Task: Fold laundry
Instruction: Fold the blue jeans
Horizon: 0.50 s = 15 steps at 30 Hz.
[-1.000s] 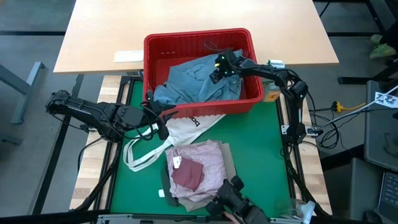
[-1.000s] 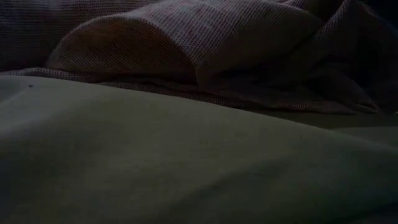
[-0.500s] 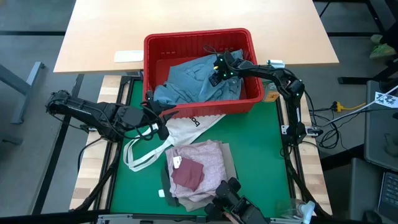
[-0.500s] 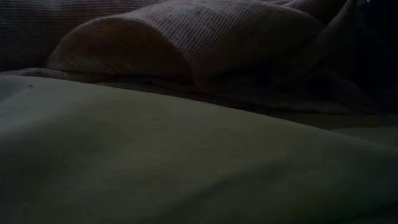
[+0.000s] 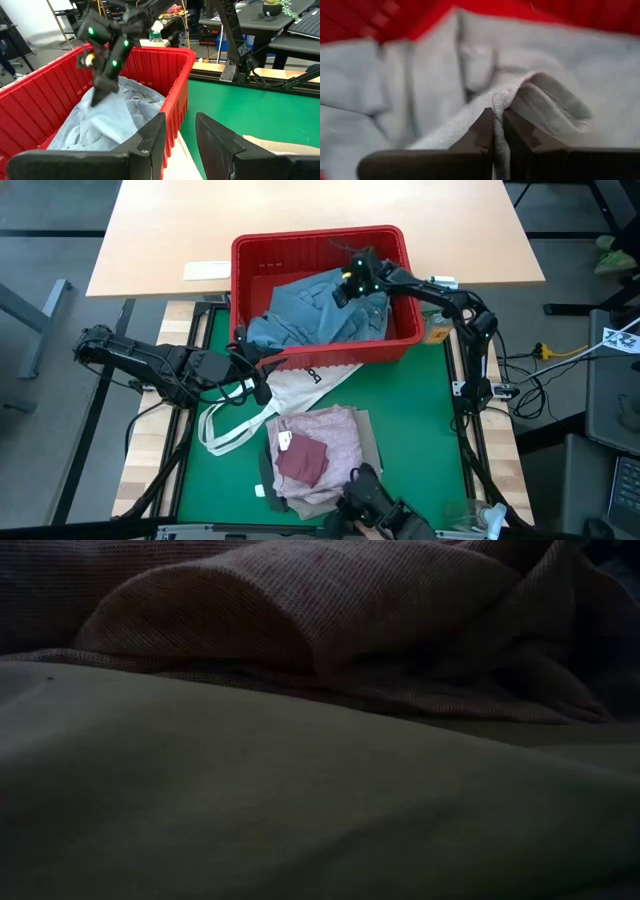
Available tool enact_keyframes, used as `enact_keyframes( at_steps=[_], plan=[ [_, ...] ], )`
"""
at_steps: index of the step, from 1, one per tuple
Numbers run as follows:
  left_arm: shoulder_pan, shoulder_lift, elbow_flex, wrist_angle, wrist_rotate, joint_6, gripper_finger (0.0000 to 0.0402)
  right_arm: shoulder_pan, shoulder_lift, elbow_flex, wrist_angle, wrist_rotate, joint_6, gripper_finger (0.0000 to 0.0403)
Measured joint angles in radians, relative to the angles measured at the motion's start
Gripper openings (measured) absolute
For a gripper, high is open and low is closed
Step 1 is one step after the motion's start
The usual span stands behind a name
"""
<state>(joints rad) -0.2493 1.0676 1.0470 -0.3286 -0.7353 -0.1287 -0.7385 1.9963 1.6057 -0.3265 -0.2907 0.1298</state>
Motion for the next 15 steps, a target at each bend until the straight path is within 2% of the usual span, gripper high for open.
enact_keyframes(
  at_steps=[3,8,15],
  plan=[
    [0.000,0.000,0.000,0.000,0.000,0.000,0.0102,0.009,-0.021,0.058,0.001,-0.039,0.000,0.0010],
    [0.000,0.000,0.000,0.000,0.000,0.001,0.0102,0.042,-0.028,0.192,-0.057,-0.079,0.004,0.0022],
    [0.000,0.000,0.000,0.000,-0.036,0.009,0.0102,0.130,-0.028,0.397,-0.105,-0.116,0.004,0.0008]
  ],
)
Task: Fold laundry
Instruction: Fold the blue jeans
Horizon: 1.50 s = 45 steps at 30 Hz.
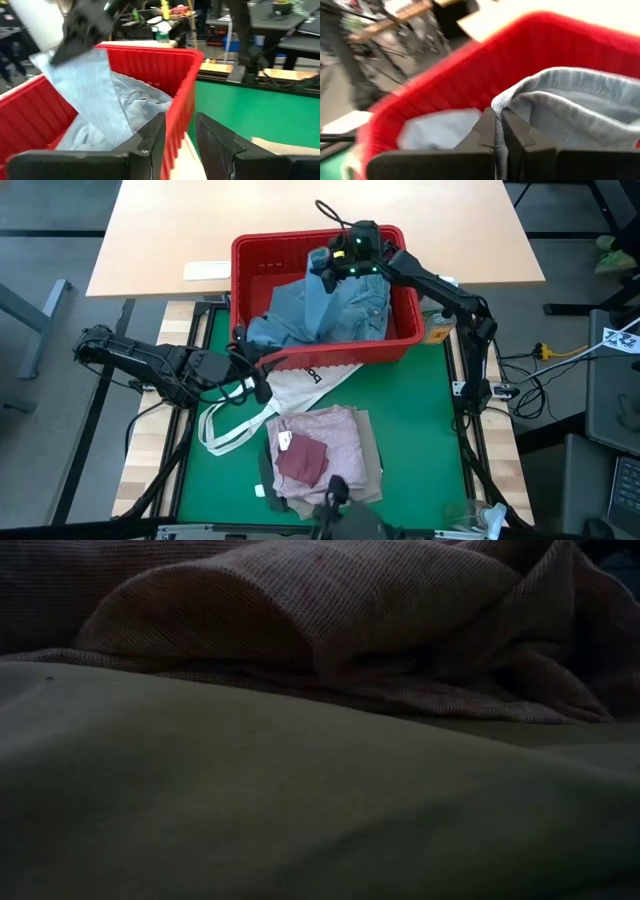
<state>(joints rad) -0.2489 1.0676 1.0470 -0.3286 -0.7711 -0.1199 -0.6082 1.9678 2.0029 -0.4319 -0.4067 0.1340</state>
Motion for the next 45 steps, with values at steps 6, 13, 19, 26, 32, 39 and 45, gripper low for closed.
enact_keyframes(
  at_steps=[6,13,19,26,32,39,45],
  plan=[
    [0.000,0.000,0.000,0.000,-0.029,0.083,0.0102,0.082,-0.002,0.151,0.001,-0.012,-0.004,0.0019],
    [0.023,0.000,0.000,0.000,-0.028,0.104,0.0137,0.157,-0.002,0.261,0.011,-0.012,-0.010,0.0011],
    [0.083,0.000,0.000,0.000,-0.028,0.080,0.0172,0.200,-0.002,0.330,0.019,-0.023,-0.011,0.0014],
    [0.154,0.000,0.000,-0.047,-0.028,0.043,0.0176,0.223,-0.002,0.352,0.056,-0.032,-0.010,0.0015],
    [0.190,0.000,0.000,-0.177,-0.028,0.040,0.0176,0.222,-0.002,0.352,0.090,-0.031,-0.009,0.0012],
    [0.276,0.000,0.000,-0.288,-0.028,-0.002,0.0176,0.222,-0.002,0.352,0.090,-0.032,-0.008,0.0016],
    [0.359,0.023,0.000,-0.285,0.023,-0.004,0.0176,0.222,-0.002,0.352,0.091,-0.032,-0.008,0.0013]
  ],
)
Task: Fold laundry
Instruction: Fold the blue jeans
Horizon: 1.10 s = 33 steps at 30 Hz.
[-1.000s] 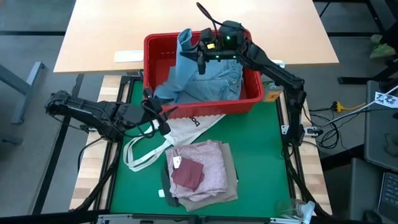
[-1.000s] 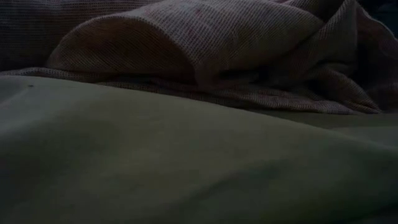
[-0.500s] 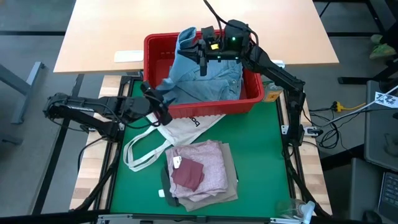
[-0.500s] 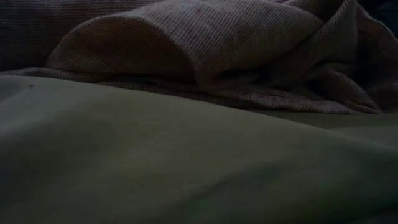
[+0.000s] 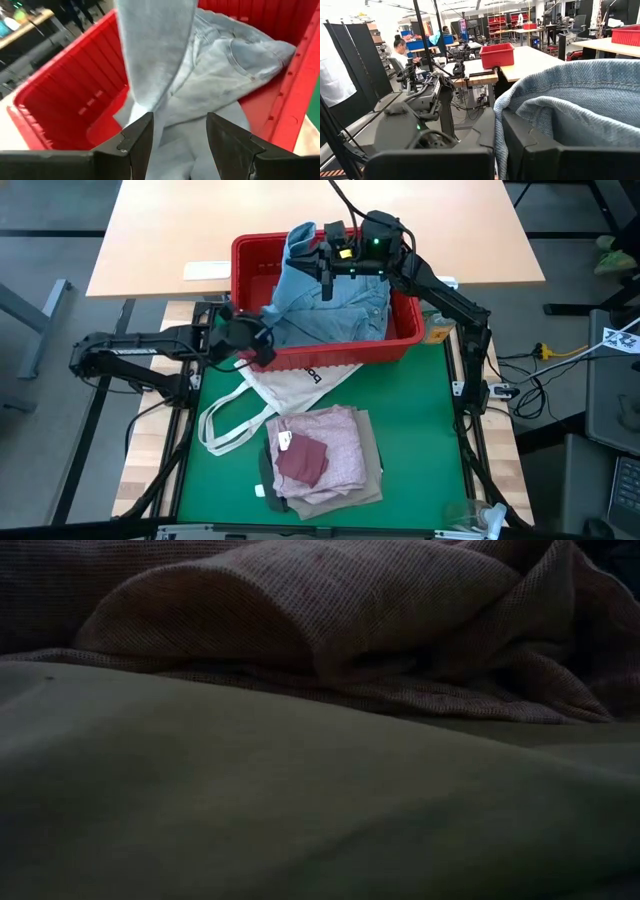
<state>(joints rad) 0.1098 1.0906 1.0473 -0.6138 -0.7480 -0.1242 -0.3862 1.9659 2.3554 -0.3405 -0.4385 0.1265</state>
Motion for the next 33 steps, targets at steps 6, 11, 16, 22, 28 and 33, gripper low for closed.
enact_keyframes(
  at_steps=[6,11,16,22,28,33],
  plan=[
    [0.076,0.092,0.000,0.041,0.041,0.029,0.0176,0.000,0.000,0.000,0.003,0.000,0.000,0.0015],
    [0.145,0.172,0.000,0.202,-0.039,0.122,0.0176,0.000,0.000,0.000,0.003,0.000,0.000,0.0013],
    [0.193,0.216,0.000,0.341,0.028,0.230,0.0167,0.000,0.000,0.000,0.003,-0.001,0.000,0.0016],
    [0.212,0.216,0.000,0.341,0.033,0.223,0.0083,0.000,0.000,0.000,0.003,-0.001,0.000,0.0016],
    [0.215,0.205,0.000,0.335,0.027,0.238,0.0011,0.000,0.000,0.000,-0.002,0.018,0.000,0.0034],
    [0.237,0.204,0.000,0.317,-0.001,0.240,0.0008,0.000,0.000,0.000,-0.017,0.026,-0.016,0.0055]
  ],
)
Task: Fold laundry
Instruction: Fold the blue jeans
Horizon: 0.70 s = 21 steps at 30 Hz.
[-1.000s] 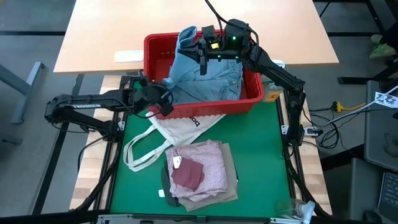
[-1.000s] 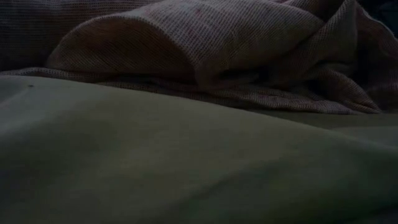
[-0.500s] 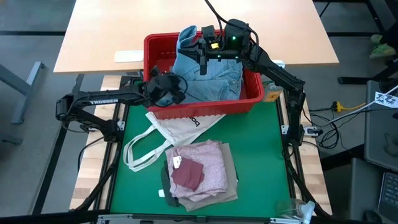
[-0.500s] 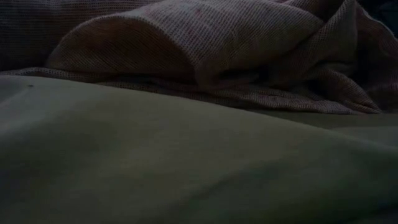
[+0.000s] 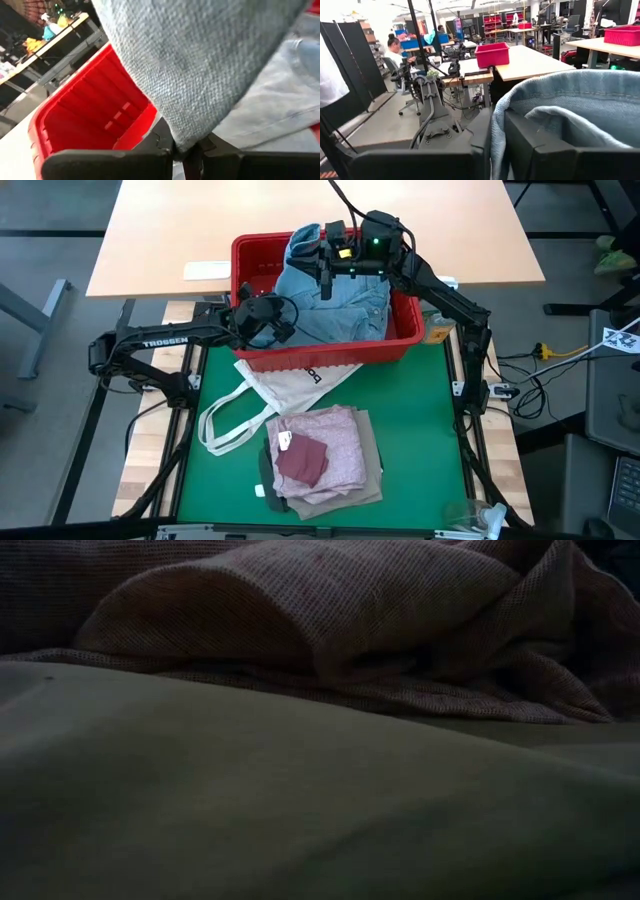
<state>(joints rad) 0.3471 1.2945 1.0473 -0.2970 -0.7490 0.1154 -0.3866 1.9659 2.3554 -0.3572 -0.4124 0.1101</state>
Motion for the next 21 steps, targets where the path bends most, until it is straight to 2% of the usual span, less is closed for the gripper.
enact_keyframes(
  at_steps=[6,11,15,21],
  plan=[
    [0.032,0.000,0.000,-0.065,-0.001,-0.001,0.0004,-0.026,0.000,0.000,-0.096,0.010,-0.013,0.0121],
    [0.055,0.000,0.000,-0.106,-0.001,-0.001,0.0003,-0.089,0.000,0.000,-0.295,0.131,-0.014,0.0173],
    [0.078,-0.001,0.000,-0.125,0.000,-0.001,0.0002,-0.152,0.000,0.000,-0.464,0.198,-0.017,0.0191],
    [0.124,-0.001,0.000,-0.141,-0.001,-0.001,0.0004,-0.242,0.000,0.000,-0.695,0.300,-0.016,0.0193]
  ],
)
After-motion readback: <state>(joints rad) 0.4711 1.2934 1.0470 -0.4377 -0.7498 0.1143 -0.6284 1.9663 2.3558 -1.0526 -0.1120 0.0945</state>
